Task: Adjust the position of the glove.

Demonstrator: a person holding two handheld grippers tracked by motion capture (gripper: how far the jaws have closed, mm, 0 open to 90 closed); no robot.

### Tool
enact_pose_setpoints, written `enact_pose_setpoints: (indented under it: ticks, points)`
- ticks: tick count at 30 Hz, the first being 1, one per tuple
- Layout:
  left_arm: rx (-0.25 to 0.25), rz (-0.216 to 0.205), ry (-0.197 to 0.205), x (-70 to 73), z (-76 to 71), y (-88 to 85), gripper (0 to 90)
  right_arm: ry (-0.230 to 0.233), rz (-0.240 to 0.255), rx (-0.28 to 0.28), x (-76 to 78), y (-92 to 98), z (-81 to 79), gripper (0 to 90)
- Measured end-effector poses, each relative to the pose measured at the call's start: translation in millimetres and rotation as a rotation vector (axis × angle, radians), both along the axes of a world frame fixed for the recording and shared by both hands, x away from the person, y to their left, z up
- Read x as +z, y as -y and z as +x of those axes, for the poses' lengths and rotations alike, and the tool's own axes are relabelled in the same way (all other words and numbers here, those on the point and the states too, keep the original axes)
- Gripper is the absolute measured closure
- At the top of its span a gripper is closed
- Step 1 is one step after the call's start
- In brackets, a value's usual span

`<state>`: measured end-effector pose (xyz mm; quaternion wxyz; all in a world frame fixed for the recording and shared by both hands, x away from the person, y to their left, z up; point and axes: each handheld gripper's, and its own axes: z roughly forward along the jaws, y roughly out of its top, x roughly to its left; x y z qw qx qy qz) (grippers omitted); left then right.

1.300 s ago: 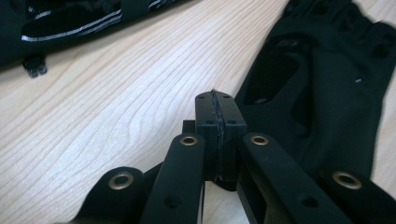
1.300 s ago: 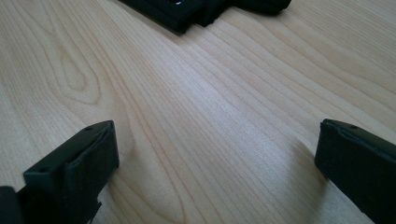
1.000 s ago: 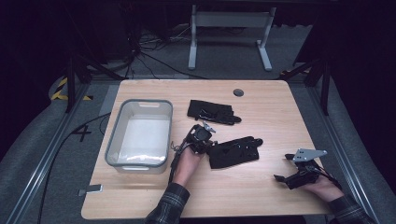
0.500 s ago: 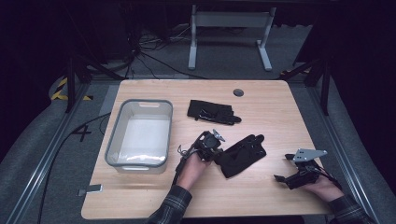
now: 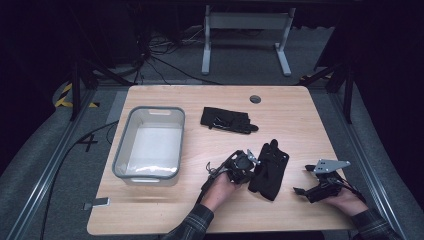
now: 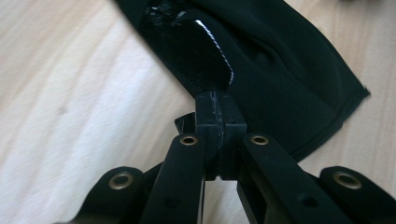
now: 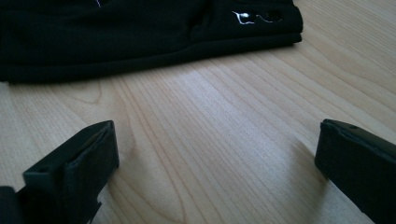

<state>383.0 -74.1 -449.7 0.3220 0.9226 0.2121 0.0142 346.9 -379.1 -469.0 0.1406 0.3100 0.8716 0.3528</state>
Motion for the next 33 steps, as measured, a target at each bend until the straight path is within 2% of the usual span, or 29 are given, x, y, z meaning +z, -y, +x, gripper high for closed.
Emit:
enact_pose_setpoints:
  ticks: [13,17,21,24,26,29,30,31,32,33]
  points:
    - [-0.117,-0.022,-0.012,-0.9,-18.3,30.2,89.7,0.000,0.000,0.001,0.0,0.1,0.1,0.0]
    - [-0.115,-0.032,-0.005,0.9,-18.9,30.6,89.6,-0.001,0.000,0.002,0.0,0.1,0.1,0.0]
    - [-0.078,-0.067,0.008,9.1,-15.7,17.3,86.3,0.004,0.003,0.012,0.5,1.9,-0.1,3.0]
    - [-0.035,-0.082,0.023,14.4,-15.0,2.3,77.9,-0.005,-0.003,0.026,6.1,3.5,0.0,19.7]
    - [-0.012,-0.085,0.034,15.4,-14.1,-6.4,70.3,0.002,0.005,0.023,10.1,3.3,0.1,25.9]
    - [0.039,-0.082,0.042,16.1,-12.1,-21.4,58.3,0.020,0.042,0.024,17.6,2.5,0.2,40.6]
    - [0.056,-0.081,0.041,15.3,-11.1,-26.6,54.5,0.018,0.049,0.032,20.2,1.4,0.7,48.3]
    - [0.066,-0.075,0.033,14.8,-10.6,-29.6,47.9,0.013,0.058,0.046,23.7,-1.5,1.2,60.0]
    - [0.066,-0.075,0.033,14.8,-10.6,-29.6,44.6,0.013,0.058,0.046,23.7,-1.5,1.2,60.0]
    - [0.072,-0.065,0.039,13.7,-10.6,-32.8,44.6,0.012,0.058,0.054,25.9,-4.3,1.4,67.7]
